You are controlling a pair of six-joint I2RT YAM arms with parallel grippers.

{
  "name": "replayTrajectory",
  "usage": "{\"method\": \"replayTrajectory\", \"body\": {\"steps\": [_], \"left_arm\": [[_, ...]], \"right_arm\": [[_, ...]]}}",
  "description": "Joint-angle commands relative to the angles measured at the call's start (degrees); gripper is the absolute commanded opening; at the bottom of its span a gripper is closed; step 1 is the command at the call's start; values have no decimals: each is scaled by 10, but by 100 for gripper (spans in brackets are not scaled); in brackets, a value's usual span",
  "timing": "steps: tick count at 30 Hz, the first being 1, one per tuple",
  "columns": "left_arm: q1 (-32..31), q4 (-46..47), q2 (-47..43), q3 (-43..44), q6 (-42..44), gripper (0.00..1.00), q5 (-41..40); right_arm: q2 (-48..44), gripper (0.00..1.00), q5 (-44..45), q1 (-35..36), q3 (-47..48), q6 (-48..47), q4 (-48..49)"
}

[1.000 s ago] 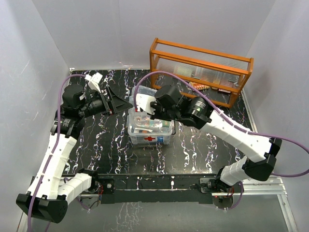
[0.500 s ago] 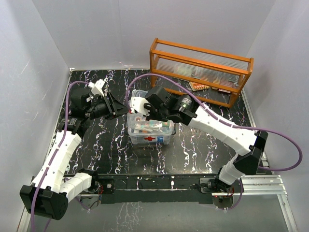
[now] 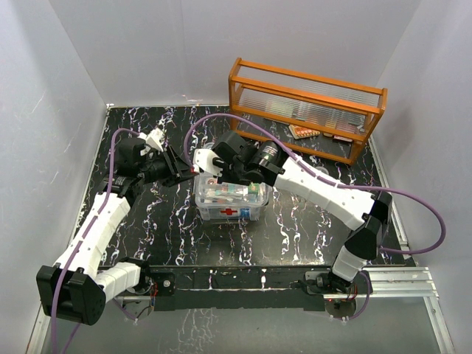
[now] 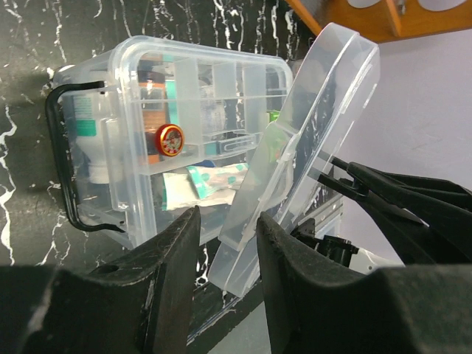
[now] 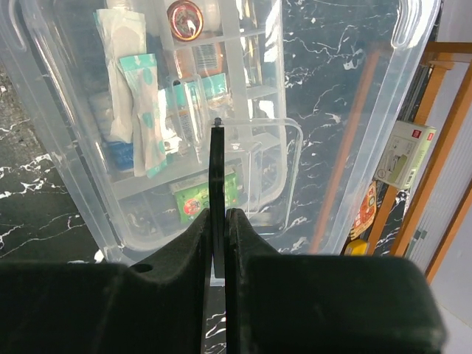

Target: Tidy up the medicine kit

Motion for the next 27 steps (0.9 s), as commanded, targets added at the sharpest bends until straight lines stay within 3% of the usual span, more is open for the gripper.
{"method": "replayTrajectory", "body": {"steps": [1, 27], "left_arm": [[-2, -18, 0, -9, 16, 35, -13], [-2, -17, 23, -38, 24, 35, -41]], "right_arm": [[1, 0, -9, 4, 26, -8, 87], [12, 0, -100, -31, -69, -56, 209]]}}
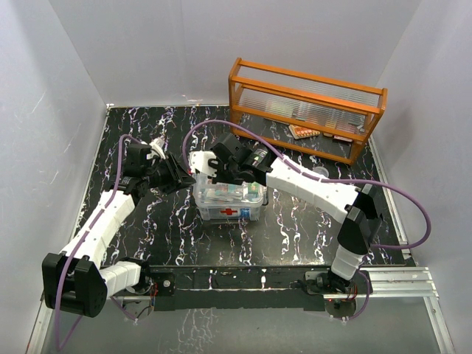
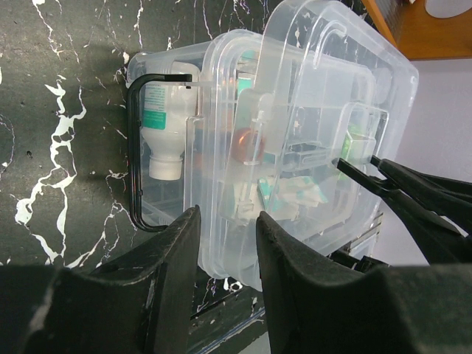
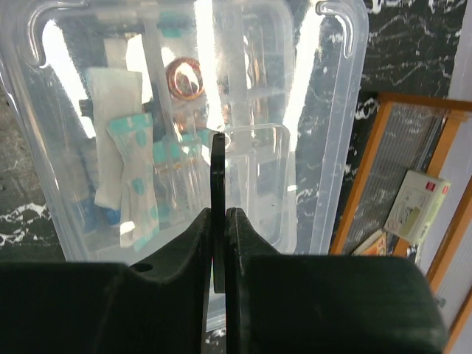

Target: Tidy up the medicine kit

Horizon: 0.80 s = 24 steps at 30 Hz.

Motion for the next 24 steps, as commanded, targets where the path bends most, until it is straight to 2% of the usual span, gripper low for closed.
{"method": "replayTrajectory", "body": {"steps": [1, 8, 13, 17, 22, 24], "left_arm": [[-5, -10, -11, -1, 4, 35, 21], [-5, -9, -15, -12, 4, 35, 20], [-4, -2, -5, -18, 4, 35, 34], [-5, -2, 2, -17, 6, 36, 37], [-5, 5, 15, -15, 8, 37, 44], [-5, 7, 20, -13, 8, 37, 48]], "right_arm": [[-17, 0, -50, -5, -6, -23, 92], [-16, 0, -61, -10, -26, -38, 105], [-21, 1, -37, -12, -34, -27, 106], [-40, 22, -30, -14, -43, -8, 105], [-82, 42, -47, -21, -57, 21, 103], [-101, 46, -49, -24, -64, 34, 104]]}}
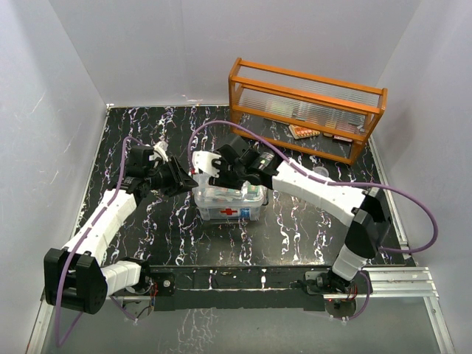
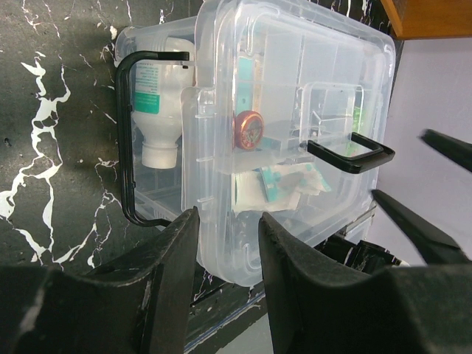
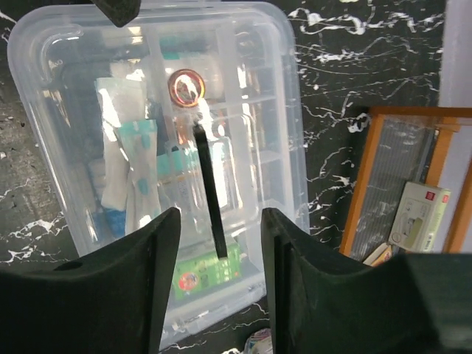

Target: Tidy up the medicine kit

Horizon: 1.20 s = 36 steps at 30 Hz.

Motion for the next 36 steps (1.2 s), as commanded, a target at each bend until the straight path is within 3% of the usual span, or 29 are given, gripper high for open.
{"method": "replayTrajectory", "body": {"steps": [1, 7, 11, 14, 17, 19, 26, 36], "left_arm": [[-2, 5, 8, 0, 8, 37, 23], [-2, -9, 12, 16, 20, 38, 14], [-2, -20, 9, 39, 38, 43, 8], [-2, -24, 9, 54, 52, 47, 2], [-2, -24, 16, 63, 62, 50, -4], [-2, -25, 26, 66, 66, 50, -5], [-1, -34, 60, 76, 80, 50, 5], [-2, -52, 64, 53, 89, 46, 41]], "right_arm": [[-77, 48, -9, -11, -9, 42, 36], [-166, 59, 8, -25, -69, 170, 113], [-220, 64, 81, -53, -138, 326, 171], [-242, 66, 147, -88, -173, 476, 161], [-266, 66, 174, -115, -223, 603, 143], [-280, 66, 146, -129, -254, 660, 143], [-271, 64, 77, -148, -301, 723, 144], [-254, 49, 13, -150, -323, 717, 115]]}}
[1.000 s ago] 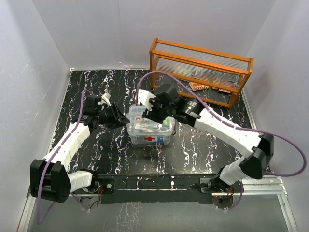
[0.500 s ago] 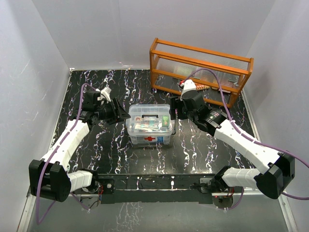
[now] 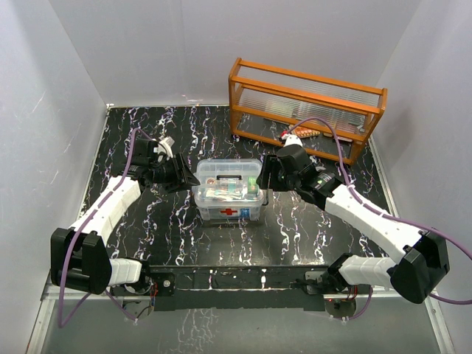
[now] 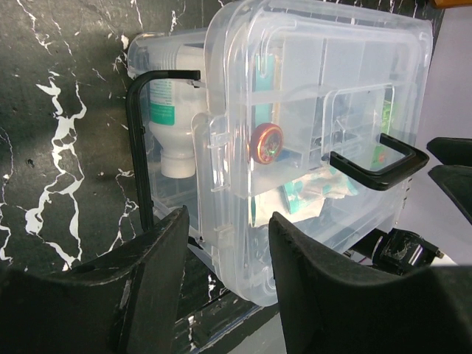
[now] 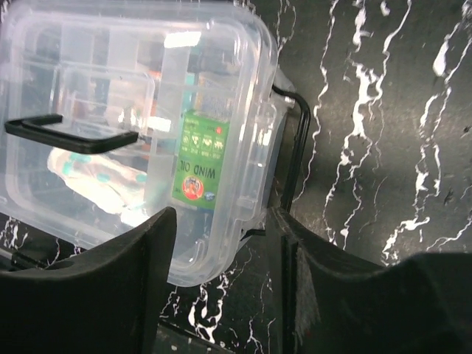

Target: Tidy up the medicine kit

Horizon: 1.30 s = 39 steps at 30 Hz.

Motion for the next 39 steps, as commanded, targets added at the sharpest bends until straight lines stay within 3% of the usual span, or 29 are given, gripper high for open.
{"method": "replayTrajectory", "body": {"steps": [1, 7, 14, 24, 39], "left_arm": [[-2, -18, -15, -2, 13, 46, 36], [-2, -24, -21, -16, 21, 47, 50], [-2, -24, -23, -21, 19, 45, 43], [-2, -13, -17, 54, 9, 55, -31], [-2, 19, 91, 62, 9, 51, -26]], "right_arm": [[3, 46, -40, -2, -16, 11, -10], [5, 35, -62, -3, -27, 14, -39], [-2, 34, -49, -3, -37, 19, -41], [-1, 56, 70, -6, 29, 29, -28], [108, 54, 6, -61, 33, 2, 51]]}}
